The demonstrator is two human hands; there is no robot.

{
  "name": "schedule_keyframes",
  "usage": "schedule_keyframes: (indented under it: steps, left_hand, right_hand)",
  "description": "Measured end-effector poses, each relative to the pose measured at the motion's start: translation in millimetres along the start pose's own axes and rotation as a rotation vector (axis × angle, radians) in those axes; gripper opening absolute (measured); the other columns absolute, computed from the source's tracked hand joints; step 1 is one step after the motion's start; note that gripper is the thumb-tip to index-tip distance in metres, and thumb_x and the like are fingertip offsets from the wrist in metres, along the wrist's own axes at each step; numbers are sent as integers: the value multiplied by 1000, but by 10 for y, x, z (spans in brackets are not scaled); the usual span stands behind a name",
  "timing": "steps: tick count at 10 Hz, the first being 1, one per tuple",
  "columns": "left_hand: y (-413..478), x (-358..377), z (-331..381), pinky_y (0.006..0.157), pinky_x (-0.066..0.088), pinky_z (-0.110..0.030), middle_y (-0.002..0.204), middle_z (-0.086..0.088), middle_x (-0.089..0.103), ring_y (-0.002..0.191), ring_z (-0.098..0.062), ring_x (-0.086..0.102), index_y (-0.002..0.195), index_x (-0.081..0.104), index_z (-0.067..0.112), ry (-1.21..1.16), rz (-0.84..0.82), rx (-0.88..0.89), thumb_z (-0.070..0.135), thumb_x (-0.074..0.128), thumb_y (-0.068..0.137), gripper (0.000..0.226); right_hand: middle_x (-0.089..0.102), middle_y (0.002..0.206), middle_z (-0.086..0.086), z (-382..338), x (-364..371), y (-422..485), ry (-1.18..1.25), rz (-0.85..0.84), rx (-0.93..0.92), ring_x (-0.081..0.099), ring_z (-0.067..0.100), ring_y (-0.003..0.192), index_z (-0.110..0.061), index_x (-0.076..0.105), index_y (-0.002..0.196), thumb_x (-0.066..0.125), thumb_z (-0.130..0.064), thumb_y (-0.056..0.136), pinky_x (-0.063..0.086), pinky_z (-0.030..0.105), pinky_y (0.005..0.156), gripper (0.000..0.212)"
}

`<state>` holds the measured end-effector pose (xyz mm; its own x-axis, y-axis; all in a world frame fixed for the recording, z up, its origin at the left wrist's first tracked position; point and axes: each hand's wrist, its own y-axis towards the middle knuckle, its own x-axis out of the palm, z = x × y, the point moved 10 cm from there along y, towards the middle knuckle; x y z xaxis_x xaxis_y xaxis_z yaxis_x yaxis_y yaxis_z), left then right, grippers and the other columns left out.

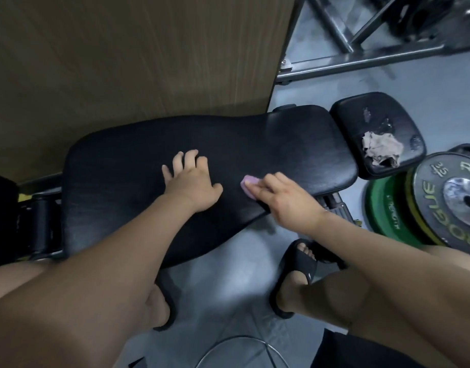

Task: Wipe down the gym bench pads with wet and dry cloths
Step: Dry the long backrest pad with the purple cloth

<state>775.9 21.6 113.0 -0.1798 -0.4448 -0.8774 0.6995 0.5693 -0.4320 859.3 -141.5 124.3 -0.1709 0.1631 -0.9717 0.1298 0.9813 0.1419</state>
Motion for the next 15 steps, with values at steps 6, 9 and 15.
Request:
schedule_keyframes:
  steps: [6,9,15]
  left_hand:
    - [352,225,633,121,6,-64,164,-5,24,154,-31,8,154,31,21,-6,421,30,51,31,99,63]
    - [350,191,600,121,11,-62,160,-3,33,153,-28,15,149,41,24,-36,488,1,50,40,96,60]
    - [341,177,589,122,10,-60,160,-2,33,153,-27,15,149,42,25,-44,513,-8,49,43,94,59]
  right_hand:
    - [57,105,17,1671,-314,10,-107,169,411,51,38,86,-21,64,136,43,-3,87,50,43,81,56]
    - [53,102,15,1268,-89,399,-41,132,368,47,35,86,-18,60,137,42,-3,81,44,40,75,60]
    - [52,114,8,2459,-371,59,14,163,785,45,34,102,-35,59,141,50,0,87,47,43,95,64]
